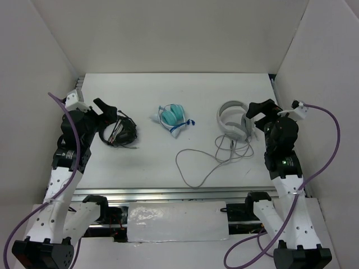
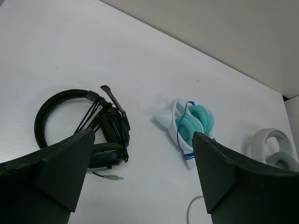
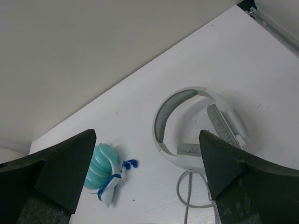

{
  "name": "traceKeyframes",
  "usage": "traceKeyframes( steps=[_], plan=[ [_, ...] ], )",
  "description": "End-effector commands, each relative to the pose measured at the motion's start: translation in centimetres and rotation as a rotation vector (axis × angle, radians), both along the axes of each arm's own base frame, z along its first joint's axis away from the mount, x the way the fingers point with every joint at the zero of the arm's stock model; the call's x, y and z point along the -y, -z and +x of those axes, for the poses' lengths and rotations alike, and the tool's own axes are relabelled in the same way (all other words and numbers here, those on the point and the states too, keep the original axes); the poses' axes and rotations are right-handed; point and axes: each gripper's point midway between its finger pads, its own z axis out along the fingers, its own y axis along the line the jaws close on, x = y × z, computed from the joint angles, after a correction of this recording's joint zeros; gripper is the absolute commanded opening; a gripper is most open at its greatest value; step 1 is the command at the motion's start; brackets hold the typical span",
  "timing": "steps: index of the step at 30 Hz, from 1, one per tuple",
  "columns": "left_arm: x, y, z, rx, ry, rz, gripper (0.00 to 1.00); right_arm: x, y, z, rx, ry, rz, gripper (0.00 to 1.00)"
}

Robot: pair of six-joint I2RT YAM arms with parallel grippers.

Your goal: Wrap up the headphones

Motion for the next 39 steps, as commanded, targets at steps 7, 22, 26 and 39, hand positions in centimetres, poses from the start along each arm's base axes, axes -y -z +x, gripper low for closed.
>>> traceKeyframes(
  steps=[7,22,26,39],
  plan=[
    [0.9,-1.3,-0.5,0.040,0.054,-0.017,0.99,-0.4,2.9,-1.3,-0.141,-0.017,0.014,1.00],
    [0.7,1.9,0.0,-0.029,0.040,-0.020,0.99,-0.1,11.0,-0.1,-0.392,0.204,0.372,1.00],
    [0.6,2.4,0.1,-0.053,0.029,-0.017,0.99,-0.6,13.8,0.2,-0.433,0.276,0.486,1.00],
    [0.0,2.6,-0.1,-0.056,0.001,-0.006,0.99,-3.2,19.7,5.4,-0.663,0.338,0.560,1.00]
  ],
)
